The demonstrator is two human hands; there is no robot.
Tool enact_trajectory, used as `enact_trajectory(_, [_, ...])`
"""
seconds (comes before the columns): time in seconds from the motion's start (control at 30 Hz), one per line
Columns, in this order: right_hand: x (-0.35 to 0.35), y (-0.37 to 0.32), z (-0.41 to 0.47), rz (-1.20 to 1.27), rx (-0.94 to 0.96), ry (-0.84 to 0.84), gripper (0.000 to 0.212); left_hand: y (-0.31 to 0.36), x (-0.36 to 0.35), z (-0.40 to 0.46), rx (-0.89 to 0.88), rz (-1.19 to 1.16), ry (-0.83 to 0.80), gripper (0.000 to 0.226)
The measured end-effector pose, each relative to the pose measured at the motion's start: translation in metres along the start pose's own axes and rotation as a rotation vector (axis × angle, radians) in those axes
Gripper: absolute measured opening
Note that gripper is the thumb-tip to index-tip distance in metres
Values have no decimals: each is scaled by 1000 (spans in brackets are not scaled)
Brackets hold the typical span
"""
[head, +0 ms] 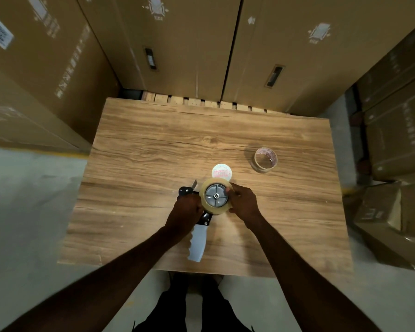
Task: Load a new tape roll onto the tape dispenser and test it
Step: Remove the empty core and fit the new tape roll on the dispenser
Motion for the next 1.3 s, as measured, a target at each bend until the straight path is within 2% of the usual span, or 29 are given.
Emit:
enact_trajectory(0.03, [0,0,0,5,4,1,21,1,0,-2,-1,-34,27,6])
enact_trajectory(0.13, [0,-3,0,-33,0,12,21,7,5,-7,-10,-112,84,42])
enact_trajectory(0.17, [0,-3,1,-43,-11,22,20,8,6,-7,-29,-124,93,44])
enact_trajectory(0.27, [1,-2,2,-139,-26,34,24,8,8,-5,-60,-99,70,25])
enact_trajectory(0.37, [-1,-2,4,-177,-29,30,26,8,9,-4,-69,-79,76,27])
enact_trajectory(0.5, [0,-4,6,-95,-110,-19,24,6,7,-2,-20,-100,55,29])
enact_trajectory(0.6, [6,-9,1,33,-236,-40,21,3,8,1,29,-125,6,10])
enact_trajectory(0.7, [5,-11,-3,160,-313,-38,19,2,9,2,34,-133,-6,11])
enact_trajectory(0.8, [2,-12,-7,108,-263,-26,21,1,7,-1,37,-138,-17,21])
enact_trajectory(0.83, [0,-7,-7,60,-222,-7,30,0,6,-1,34,-129,-20,24])
enact_trajectory(0.9, [-7,3,-16,-19,-191,80,64,-6,2,-1,49,-115,-38,22])
enact_trajectory(0.93, [-12,5,-28,10,-199,130,72,-8,1,-1,57,-109,-49,19])
enact_trajectory(1.03, [-30,8,-61,86,-163,226,75,-9,1,-1,63,-81,-66,14])
enact_trajectory(1.1, [-43,7,-73,40,-63,208,80,-6,3,-2,58,-66,-66,16])
enact_trajectory(1.17, [-52,7,-73,-134,72,150,88,-4,5,-3,48,-64,-66,20])
enact_trajectory(1.23, [-54,9,-59,-317,164,81,104,-4,6,-2,48,-80,-74,17])
enact_trajectory(1.3, [-48,1,-38,-392,194,-25,117,-4,6,-1,61,-76,-84,10])
Point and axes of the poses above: each hand's wrist, its own z-axis towards the middle knuckle, its own x-axis out of the back of the hand, y = z × x, the point moved 4 cm from there along z, towards the middle knuckle, and after that the axes turned 6 degrees about -y, right-handed, at the moved point
